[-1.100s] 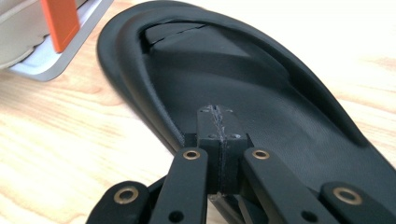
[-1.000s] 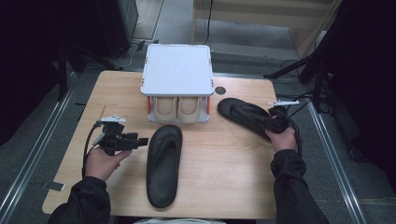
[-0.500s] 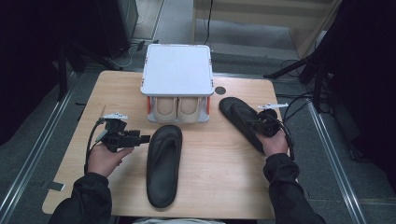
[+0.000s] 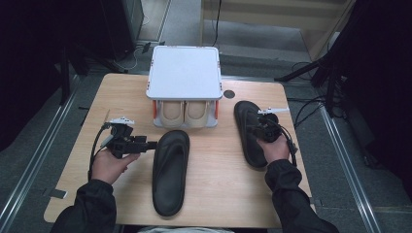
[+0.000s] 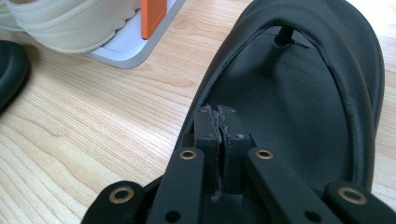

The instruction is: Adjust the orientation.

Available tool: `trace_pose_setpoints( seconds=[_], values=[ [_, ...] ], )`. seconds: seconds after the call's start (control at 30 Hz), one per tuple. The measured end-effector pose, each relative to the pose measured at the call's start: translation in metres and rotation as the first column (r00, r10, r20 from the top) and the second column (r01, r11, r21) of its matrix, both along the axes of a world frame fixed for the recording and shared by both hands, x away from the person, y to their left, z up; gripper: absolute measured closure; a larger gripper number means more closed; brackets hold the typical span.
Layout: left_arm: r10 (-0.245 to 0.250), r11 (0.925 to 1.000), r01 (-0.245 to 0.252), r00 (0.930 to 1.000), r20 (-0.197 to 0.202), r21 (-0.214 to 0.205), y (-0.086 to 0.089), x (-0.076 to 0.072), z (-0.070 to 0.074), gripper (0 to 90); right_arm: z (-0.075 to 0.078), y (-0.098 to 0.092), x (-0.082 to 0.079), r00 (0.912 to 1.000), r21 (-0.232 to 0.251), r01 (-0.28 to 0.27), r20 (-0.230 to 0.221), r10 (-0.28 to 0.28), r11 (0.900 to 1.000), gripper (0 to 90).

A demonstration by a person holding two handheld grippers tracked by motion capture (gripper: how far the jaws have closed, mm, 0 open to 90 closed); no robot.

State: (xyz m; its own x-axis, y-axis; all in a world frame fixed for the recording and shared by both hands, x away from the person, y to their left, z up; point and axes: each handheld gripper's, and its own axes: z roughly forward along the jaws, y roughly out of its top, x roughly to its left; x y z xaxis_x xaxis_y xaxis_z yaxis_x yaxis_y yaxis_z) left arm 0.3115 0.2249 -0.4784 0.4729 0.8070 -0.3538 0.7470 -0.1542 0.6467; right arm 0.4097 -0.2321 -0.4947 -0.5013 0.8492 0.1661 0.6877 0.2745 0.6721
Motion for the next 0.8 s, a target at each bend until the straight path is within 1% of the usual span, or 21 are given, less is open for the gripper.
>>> trace_pose_setpoints(
  seconds=[0.13, 0.2, 0.33, 0.37, 0.43, 0.47, 0.5, 0.57, 0.6, 0.63, 0.7, 0.8],
  values=[
    [0.001, 1.0000, -0.001, 1.0000, -0.002, -0.005, 0.001, 0.000, 0.000, 40.5, 0.002, -0.004, 0.000, 1.0000, 0.008, 0.007, 0.002, -0.007, 0.9999, 86.8],
    [0.005, 1.0000, -0.005, 1.0000, 0.001, -0.003, 0.002, 0.000, 0.000, 40.5, 0.007, -0.010, 0.000, 0.9996, 0.025, 0.023, 0.018, -0.023, 0.9994, 84.5],
    [0.012, 0.9999, -0.012, 0.9999, 0.003, -0.004, 0.002, -0.001, 0.000, 40.6, 0.013, -0.020, 0.000, 0.9989, 0.035, 0.032, 0.033, -0.034, 0.9989, 80.6],
    [0.016, 0.9998, -0.016, 0.9999, 0.001, -0.008, 0.002, -0.002, 0.000, 40.6, 0.014, -0.023, 0.001, 0.9983, 0.029, 0.032, 0.048, -0.033, 0.9991, 79.0],
    [0.015, 0.9999, -0.014, 0.9999, 0.002, -0.002, 0.004, -0.004, 0.000, 40.5, 0.018, -0.029, 0.001, 0.9971, 0.040, 0.038, 0.065, -0.041, 0.9985, 76.2],
    [0.015, 0.9999, -0.014, 0.9999, 0.002, -0.002, 0.004, -0.004, 0.000, 40.5, 0.018, -0.029, 0.001, 0.9971, 0.040, 0.038, 0.065, -0.041, 0.9985, 76.2],
    [0.023, 0.9997, -0.023, 0.9997, 0.003, -0.004, 0.006, -0.006, -0.001, 40.5, 0.021, -0.037, 0.003, 0.9958, 0.052, 0.052, 0.073, -0.055, 0.9973, 74.5],
    [0.024, 0.9997, -0.024, 0.9997, 0.000, -0.002, 0.007, -0.007, -0.001, 40.5, 0.022, -0.039, 0.003, 0.9954, 0.056, 0.056, 0.074, -0.060, 0.9968, 73.6],
    [0.027, 0.9996, -0.027, 0.9996, 0.000, 0.000, 0.008, -0.009, -0.001, 40.5, 0.024, -0.047, 0.006, 0.9941, 0.064, 0.071, 0.077, -0.075, 0.9955, 72.5],
    [0.038, 0.9993, -0.038, 0.9993, 0.003, 0.000, 0.010, -0.011, -0.001, 40.5, 0.024, -0.049, 0.007, 0.9936, 0.067, 0.075, 0.079, -0.080, 0.9949, 72.1],
    [0.041, 0.9992, -0.041, 0.9992, -0.001, 0.000, 0.011, -0.013, -0.002, 40.5, 0.025, -0.051, 0.009, 0.9932, 0.068, 0.080, 0.079, -0.086, 0.9945, 71.8],
    [0.056, 0.9984, -0.056, 0.9984, -0.002, -0.001, 0.013, -0.017, -0.003, 40.5, 0.023, -0.058, 0.016, 0.9930, 0.082, 0.089, 0.071, -0.094, 0.9927, 69.6]
  ],
)
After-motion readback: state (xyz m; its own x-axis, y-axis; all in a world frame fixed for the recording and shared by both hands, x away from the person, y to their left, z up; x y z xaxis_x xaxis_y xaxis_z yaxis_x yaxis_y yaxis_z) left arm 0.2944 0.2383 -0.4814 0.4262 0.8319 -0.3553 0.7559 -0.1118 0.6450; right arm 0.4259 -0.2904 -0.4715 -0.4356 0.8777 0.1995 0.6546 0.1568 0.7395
